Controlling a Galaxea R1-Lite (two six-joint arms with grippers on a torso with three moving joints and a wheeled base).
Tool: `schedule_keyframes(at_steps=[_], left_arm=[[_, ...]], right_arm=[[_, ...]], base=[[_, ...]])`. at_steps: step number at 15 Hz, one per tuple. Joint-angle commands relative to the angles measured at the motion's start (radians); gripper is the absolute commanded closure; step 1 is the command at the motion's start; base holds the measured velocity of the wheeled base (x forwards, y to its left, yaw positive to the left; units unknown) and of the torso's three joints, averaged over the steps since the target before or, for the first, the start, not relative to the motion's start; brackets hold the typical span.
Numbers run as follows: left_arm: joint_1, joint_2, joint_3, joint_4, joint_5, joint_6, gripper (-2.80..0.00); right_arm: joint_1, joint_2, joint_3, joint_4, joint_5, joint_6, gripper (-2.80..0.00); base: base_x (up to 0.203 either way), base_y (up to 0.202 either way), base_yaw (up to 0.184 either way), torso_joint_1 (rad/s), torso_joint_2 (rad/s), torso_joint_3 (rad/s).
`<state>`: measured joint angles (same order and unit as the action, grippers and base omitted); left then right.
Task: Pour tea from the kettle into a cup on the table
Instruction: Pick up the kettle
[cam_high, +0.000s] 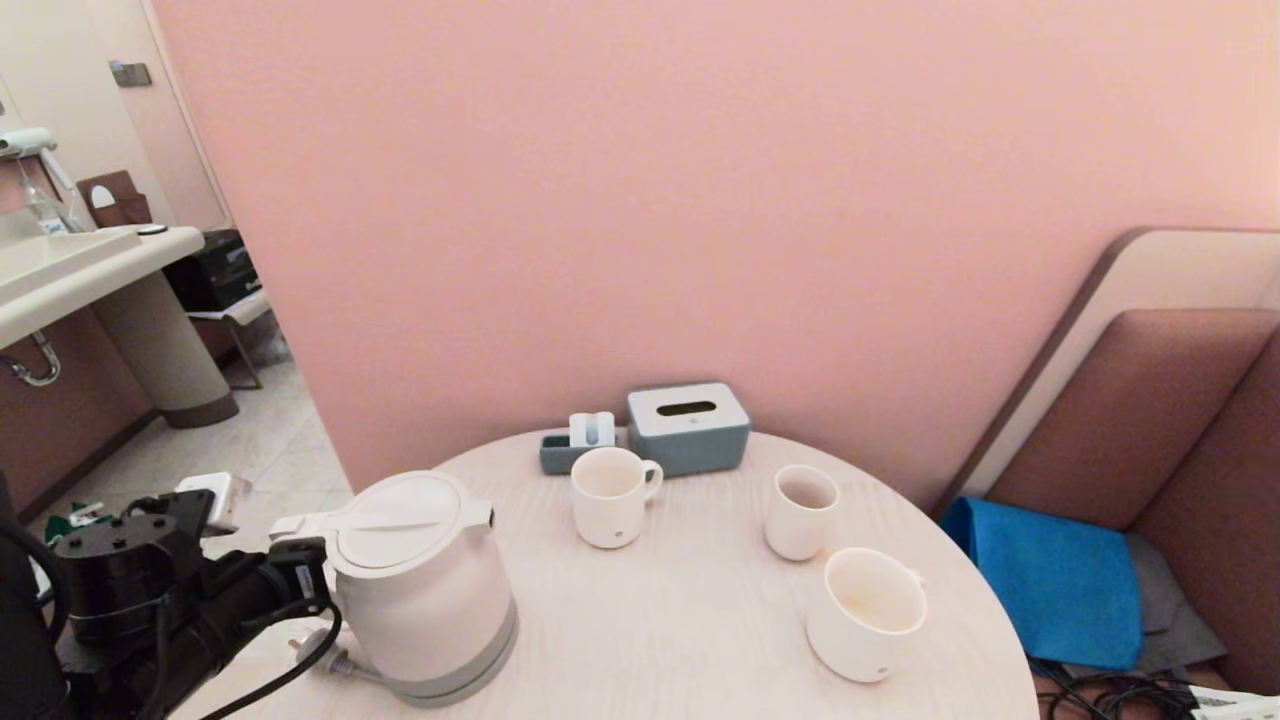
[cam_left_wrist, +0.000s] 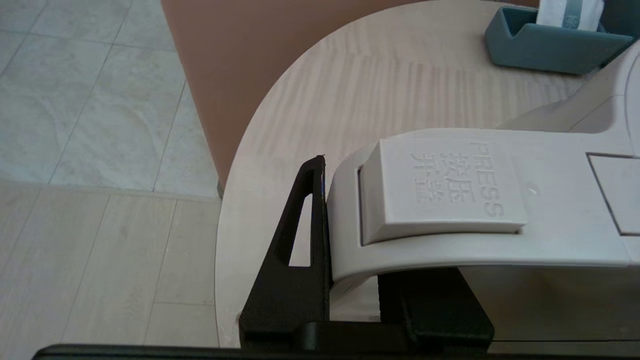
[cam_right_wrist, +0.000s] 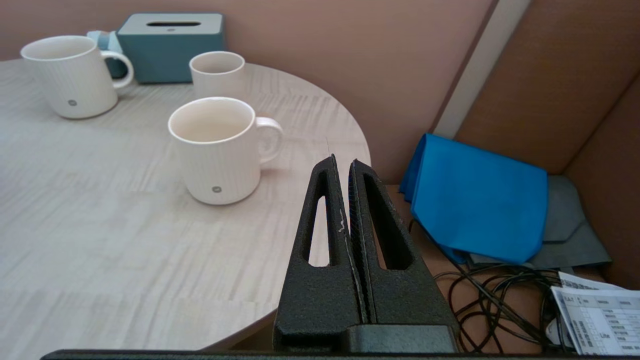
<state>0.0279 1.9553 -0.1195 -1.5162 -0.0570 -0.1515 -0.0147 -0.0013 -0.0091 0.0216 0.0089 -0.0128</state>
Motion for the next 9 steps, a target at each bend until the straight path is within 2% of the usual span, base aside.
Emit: schedule_keyframes(at_steps=[1,9], left_arm=[[0.000,-0.017,-0.020,-0.054,0.000,-0.003,0.00],[-0.024,-0.111,-0.057,-0.054,0.006,-0.002,0.00]], right_arm=[[-0.001,0.001,0.000,0.000,0.000,0.000,0.00],[0.000,0.001,0.000,0.000,0.000,0.000,0.00]], base=[[0.000,0.000,0.000,0.000,0.00,0.000],[0.000,0.000,0.000,0.000,0.00,0.000]])
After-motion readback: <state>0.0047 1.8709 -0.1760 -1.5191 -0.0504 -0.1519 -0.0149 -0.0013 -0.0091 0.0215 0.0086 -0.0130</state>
